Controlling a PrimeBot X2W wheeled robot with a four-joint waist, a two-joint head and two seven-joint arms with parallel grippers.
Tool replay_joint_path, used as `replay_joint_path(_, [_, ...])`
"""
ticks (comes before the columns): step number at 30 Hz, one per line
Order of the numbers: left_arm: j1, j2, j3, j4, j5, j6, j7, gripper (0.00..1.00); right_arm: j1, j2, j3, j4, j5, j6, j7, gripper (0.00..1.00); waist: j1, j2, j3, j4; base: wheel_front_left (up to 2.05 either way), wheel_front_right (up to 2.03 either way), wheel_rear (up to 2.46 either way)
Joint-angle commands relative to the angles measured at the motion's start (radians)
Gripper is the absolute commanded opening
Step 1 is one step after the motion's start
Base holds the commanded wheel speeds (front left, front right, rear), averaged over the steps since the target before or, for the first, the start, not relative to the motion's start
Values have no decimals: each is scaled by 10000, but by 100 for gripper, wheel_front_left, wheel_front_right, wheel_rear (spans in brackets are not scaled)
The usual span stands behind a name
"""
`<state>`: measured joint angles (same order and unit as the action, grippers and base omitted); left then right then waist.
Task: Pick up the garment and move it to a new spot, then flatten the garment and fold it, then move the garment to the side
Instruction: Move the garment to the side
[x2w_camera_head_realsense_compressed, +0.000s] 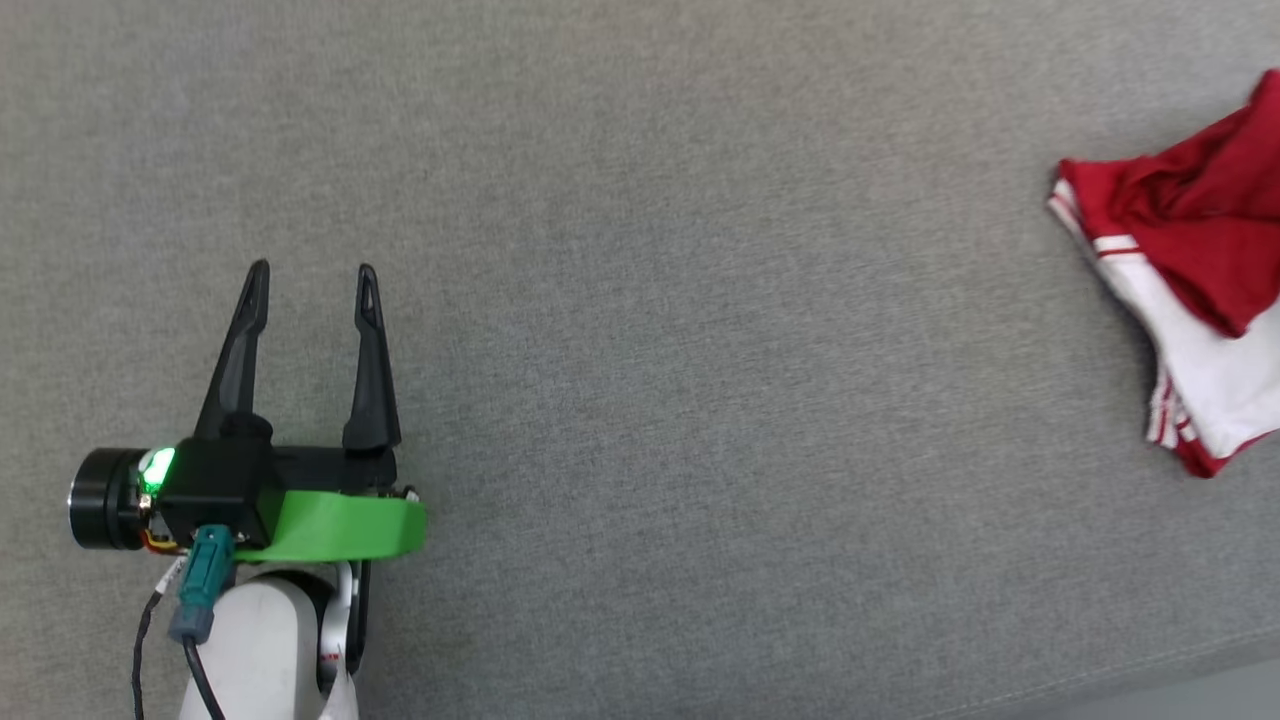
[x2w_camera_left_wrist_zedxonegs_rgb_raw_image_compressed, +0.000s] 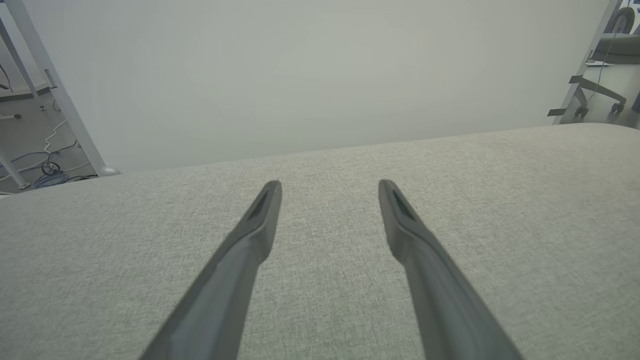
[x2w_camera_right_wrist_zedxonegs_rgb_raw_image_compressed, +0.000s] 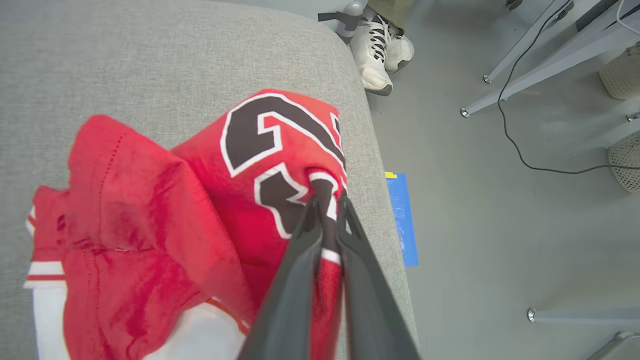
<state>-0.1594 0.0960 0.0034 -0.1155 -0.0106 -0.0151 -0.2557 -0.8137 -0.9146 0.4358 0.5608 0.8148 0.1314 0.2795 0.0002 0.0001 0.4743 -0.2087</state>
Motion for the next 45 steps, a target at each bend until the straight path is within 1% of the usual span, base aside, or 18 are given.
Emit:
replay_joint_path(1, [-236, 88, -13, -103, 79, -55, -61, 100, -218, -56, -200, 321, -95, -7, -158, 0, -2, -1, 887, 374, 0, 0, 0])
replay_joint_path(10, [-462, 137, 0, -296, 63, 34, -61, 100, -414, -185, -1077, 2095, -449, -7, -781, 0, -2, -1, 1383, 568, 0, 0, 0])
replay_joint_path(13, [-424, 114, -28, -361, 76, 105, -61, 100, -351, -211, -1149, 2443, -523, -7, -888, 0, -2, -1, 1394, 578, 0, 0, 0])
replay_joint_path(16, [-407, 120, 13, -311, 41, 143, -61, 100, -337, -52, -1218, 2627, -453, -7, -1078, 0, -2, -1, 1257, 535, 0, 0, 0])
replay_joint_path(17, [-401, 117, 11, -280, 33, 144, -61, 100, -334, 8, -1249, 2694, -431, -7, -1146, 24, -2, -1, 1183, 530, 0, 0, 0])
replay_joint_path(18, [-395, 112, -3, -236, 26, 141, -61, 100, -304, 68, -1260, 2778, -428, -7, -1210, 76, -2, -1, 1059, 532, 0, 0, 0])
replay_joint_path(19, [-386, 104, -15, -204, 18, 139, -61, 100, -273, 80, -1266, 2837, -450, -7, -1293, 100, -2, -1, 957, 538, 0, 0, 0])
replay_joint_path(23, [-252, 37, -75, -110, -10, 176, -61, 100, -56, 42, -1338, 2972, -550, -7, -2002, 100, -2, -1, 306, 617, 0, 0, 0])
replay_joint_path(25, [-109, -1, -89, -65, -36, 202, -61, 100, 67, -21, -1386, 2903, -695, -7, -2648, 100, -2, -1, -63, 660, 0, 0, 0])
replay_joint_path(28, [214, -51, -63, 21, -82, 245, -61, 100, 295, 49, -1438, 2682, -1000, -7, -3749, 100, -2, -1, -661, 683, 0, 0, 0])
replay_joint_path(30, [445, -81, -47, 66, -102, 269, -61, 100, 438, 170, -1520, 2513, -1201, -7, -4444, 100, -2, -1, -1023, 702, 0, 0, 0])
replay_joint_path(33, [738, -121, 1, 131, -136, 301, -61, 100, 566, 453, -1808, 2201, -1573, -7, -5112, 100, -2, -1, -1508, 756, 0, 0, 0])
replay_joint_path(35, [919, -145, 18, 178, -144, 313, -61, 100, 697, 754, -2117, 1851, -1950, -7, -5319, 100, -2, -1, -1815, 835, 0, 0, 0])
replay_joint_path(37, [1092, -167, 30, 250, -146, 323, -61, 100, 851, 1189, -2571, 1336, -2456, -7, -5391, 100, -2, -1, -2089, 929, 0, 0, 0])
replay_joint_path(39, [1238, -190, 31, 298, -146, 332, -61, 100, 1122, 1773, -3225, 519, -3089, -7, -5404, 100, -2, -1, -2346, 1048, 0, 0, 0])
replay_joint_path(42, [1447, -219, 56, 379, -151, 358, -61, 100, 1966, 2902, -4318, -1132, -4109, -7, -5408, 100, -2, -1, -2702, 1229, 0, 0, 0])
replay_joint_path(45, [1589, -231, 78, 516, -159, 320, -61, 100, 2944, 3935, -4927, -2585, -4912, -7, -5409, 100, -2, -1, -2996, 1418, 0, 0, 0])
